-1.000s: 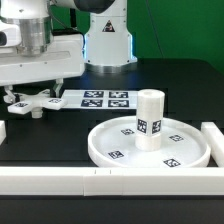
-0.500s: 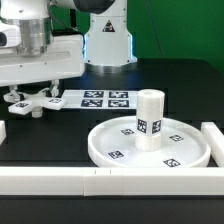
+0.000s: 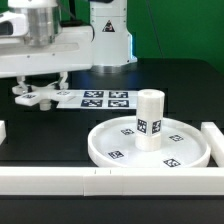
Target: Assemble round table
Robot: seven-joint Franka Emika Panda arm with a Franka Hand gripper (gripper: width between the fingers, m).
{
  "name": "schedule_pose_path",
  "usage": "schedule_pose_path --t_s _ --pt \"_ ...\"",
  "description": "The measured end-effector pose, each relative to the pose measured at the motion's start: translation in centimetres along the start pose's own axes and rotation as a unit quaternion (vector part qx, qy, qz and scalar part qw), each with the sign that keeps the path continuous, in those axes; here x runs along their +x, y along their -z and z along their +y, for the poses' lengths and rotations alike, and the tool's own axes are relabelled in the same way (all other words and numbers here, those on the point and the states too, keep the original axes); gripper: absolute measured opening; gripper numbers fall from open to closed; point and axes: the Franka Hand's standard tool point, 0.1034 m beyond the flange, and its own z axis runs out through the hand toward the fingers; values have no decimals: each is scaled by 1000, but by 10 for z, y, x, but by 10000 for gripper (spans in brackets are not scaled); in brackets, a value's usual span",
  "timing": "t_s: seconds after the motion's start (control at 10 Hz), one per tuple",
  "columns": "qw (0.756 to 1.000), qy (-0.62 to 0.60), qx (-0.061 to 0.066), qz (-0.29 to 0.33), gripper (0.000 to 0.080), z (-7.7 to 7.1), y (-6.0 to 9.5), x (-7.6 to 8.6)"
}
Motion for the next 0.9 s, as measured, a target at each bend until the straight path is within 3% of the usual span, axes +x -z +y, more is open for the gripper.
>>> schedule_pose_path --t_s 0.2,0.4,0.5,0.9 --pt "999 -38 16 1 442 -40 28 28" --pt "997 -69 33 -15 442 -62 44 54" --pt "997 -74 31 -11 442 -66 47 63" --pt "997 -68 35 -17 442 -68 46 61"
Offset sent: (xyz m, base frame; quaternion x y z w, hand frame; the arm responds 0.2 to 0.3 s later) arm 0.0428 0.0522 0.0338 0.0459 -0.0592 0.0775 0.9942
